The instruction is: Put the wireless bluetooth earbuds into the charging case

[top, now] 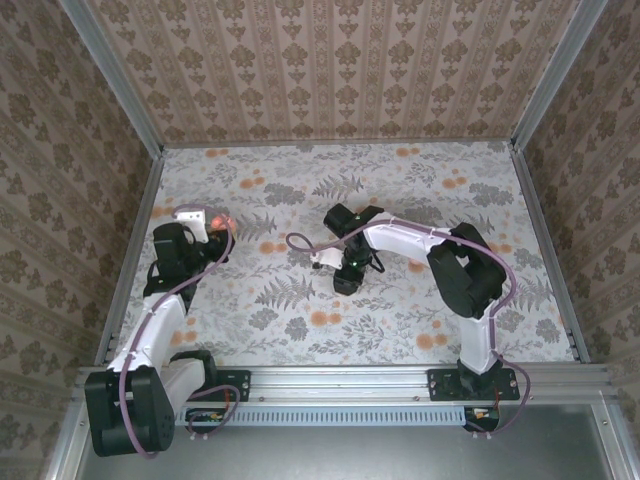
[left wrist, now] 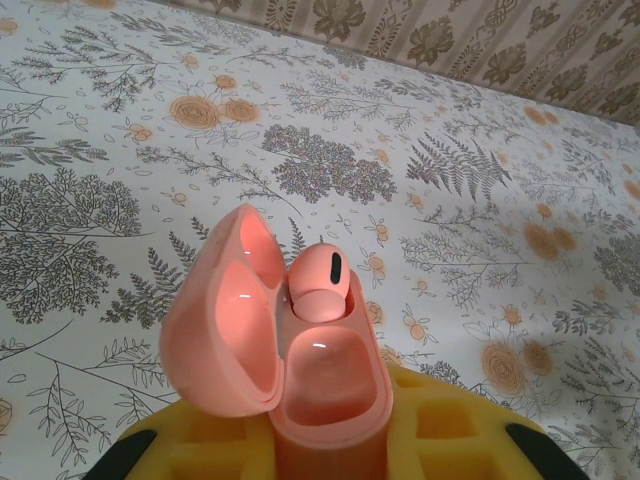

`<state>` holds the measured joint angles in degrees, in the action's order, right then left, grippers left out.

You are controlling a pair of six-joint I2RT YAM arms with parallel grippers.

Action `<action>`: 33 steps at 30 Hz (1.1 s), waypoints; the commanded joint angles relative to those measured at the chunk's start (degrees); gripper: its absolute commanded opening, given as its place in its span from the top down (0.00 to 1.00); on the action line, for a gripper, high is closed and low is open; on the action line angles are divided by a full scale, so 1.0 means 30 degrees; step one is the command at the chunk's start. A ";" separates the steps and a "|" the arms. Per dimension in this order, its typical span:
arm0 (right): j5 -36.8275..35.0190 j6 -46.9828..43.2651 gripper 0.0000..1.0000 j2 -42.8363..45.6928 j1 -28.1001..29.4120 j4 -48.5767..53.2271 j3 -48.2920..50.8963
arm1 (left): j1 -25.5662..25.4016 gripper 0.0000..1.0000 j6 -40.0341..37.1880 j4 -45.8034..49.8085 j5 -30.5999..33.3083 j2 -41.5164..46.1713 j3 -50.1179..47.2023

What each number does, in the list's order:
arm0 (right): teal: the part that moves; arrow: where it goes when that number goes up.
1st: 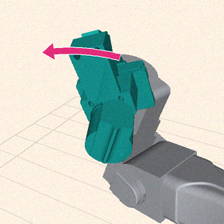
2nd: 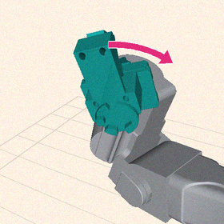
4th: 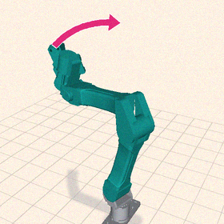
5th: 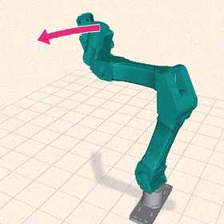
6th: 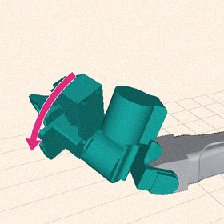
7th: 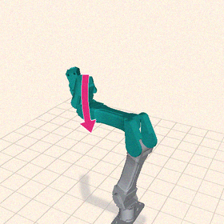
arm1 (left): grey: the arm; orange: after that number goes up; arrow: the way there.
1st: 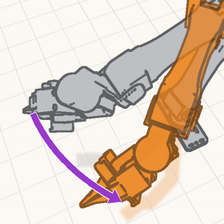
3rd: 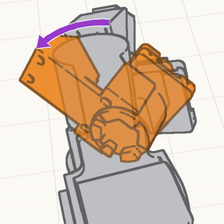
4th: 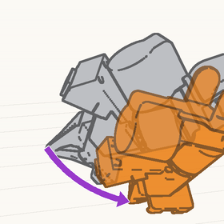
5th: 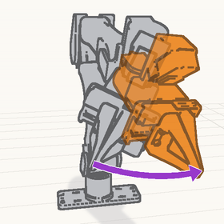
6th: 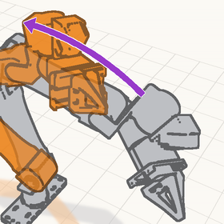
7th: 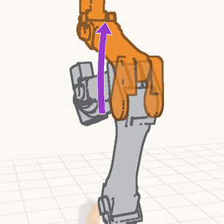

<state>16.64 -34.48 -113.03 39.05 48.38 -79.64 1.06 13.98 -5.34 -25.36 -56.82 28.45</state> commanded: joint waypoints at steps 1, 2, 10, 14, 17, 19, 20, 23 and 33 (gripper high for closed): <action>-0.0568 -0.1849 0.67 -0.0966 0.0065 0.1668 -0.0780 | -0.0116 0.82 -0.0008 0.0089 -0.0407 -0.0191 0.0640; -0.0197 -0.1628 0.66 -0.0923 0.0023 0.1592 -0.0893 | -0.0093 0.82 -0.0008 0.0126 -0.0422 -0.0234 0.0654; 0.1030 -0.0838 0.60 0.1531 -0.0123 0.1231 -0.0324 | -0.0114 0.82 0.0143 0.0067 -0.0460 -0.0236 0.0656; 0.0262 -0.2147 0.55 0.3348 -0.0242 0.0988 0.0730 | -0.0119 0.82 0.0120 -0.0063 -0.0664 -0.0170 0.0538; -0.0685 -0.3914 0.52 0.4923 -0.0242 -0.0256 0.2251 | -0.0206 0.82 0.0165 -0.0651 -0.0963 -0.0100 0.0127; -0.0892 -0.4581 0.52 0.5580 -0.0213 -0.0820 0.2830 | -0.0280 0.82 0.0283 -0.0906 -0.0938 -0.0112 -0.0083; -0.0863 -0.4767 0.52 0.5788 -0.0198 -0.1090 0.2998 | -0.0351 0.82 0.0338 -0.1056 -0.0949 -0.0123 -0.0249; -0.0751 -0.5018 0.51 0.5918 -0.0061 -0.1714 0.3433 | -0.0729 0.82 0.0350 -0.2446 -0.1281 -0.0090 -0.1053; -0.1720 -0.5261 0.47 0.4434 0.0551 -0.4822 0.5065 | -0.2621 0.82 -0.0480 -0.4108 -0.0103 -0.0719 -0.2467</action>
<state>13.21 -48.58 -97.47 40.01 37.04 -65.76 -6.28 13.47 -14.02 -26.96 -58.78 21.82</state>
